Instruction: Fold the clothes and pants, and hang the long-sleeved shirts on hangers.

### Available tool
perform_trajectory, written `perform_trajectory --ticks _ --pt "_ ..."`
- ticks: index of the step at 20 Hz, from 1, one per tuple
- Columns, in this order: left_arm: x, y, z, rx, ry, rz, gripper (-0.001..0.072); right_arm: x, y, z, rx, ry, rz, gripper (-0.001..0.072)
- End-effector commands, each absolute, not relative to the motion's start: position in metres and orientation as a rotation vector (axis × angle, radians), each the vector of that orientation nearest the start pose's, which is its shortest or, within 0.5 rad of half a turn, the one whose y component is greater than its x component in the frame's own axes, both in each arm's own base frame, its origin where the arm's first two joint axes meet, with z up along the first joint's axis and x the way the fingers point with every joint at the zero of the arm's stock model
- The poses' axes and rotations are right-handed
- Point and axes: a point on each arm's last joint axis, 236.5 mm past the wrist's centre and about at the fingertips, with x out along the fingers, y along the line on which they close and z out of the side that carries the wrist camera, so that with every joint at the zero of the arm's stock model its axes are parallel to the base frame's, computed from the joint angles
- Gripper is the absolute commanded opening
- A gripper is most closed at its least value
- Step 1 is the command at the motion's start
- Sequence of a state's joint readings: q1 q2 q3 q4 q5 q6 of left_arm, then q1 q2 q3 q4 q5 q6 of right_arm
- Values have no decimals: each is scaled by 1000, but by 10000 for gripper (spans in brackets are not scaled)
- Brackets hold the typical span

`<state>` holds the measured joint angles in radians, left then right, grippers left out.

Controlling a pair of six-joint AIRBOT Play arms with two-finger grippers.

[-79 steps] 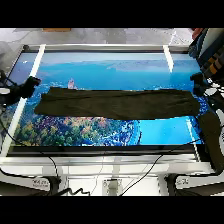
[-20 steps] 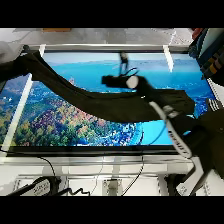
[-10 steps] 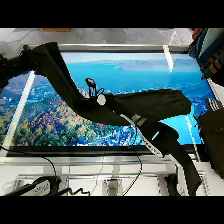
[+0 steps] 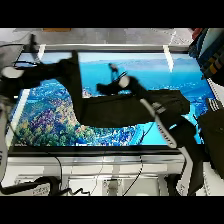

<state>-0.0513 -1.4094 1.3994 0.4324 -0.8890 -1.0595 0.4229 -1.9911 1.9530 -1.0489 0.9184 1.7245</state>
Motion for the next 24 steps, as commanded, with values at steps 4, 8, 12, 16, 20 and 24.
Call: perform_trajectory --ticks 4,8,12,16,20,24 --pt "437 -332 97 -500 882 -930 15 553 190 97 450 994 406 34" --pt "393 -385 65 -457 998 -1035 702 559 136 139 456 897 339 34" --pt "372 -373 73 -447 1066 -1115 699 553 101 144 463 910 290 34" --pt "410 -282 62 -402 1087 -984 698 545 74 131 427 968 233 34" --pt "440 -146 3 -287 1197 -663 698 536 60 119 294 1012 230 34" --pt "429 -86 -41 -406 1285 -537 690 536 60 118 266 1009 242 34"
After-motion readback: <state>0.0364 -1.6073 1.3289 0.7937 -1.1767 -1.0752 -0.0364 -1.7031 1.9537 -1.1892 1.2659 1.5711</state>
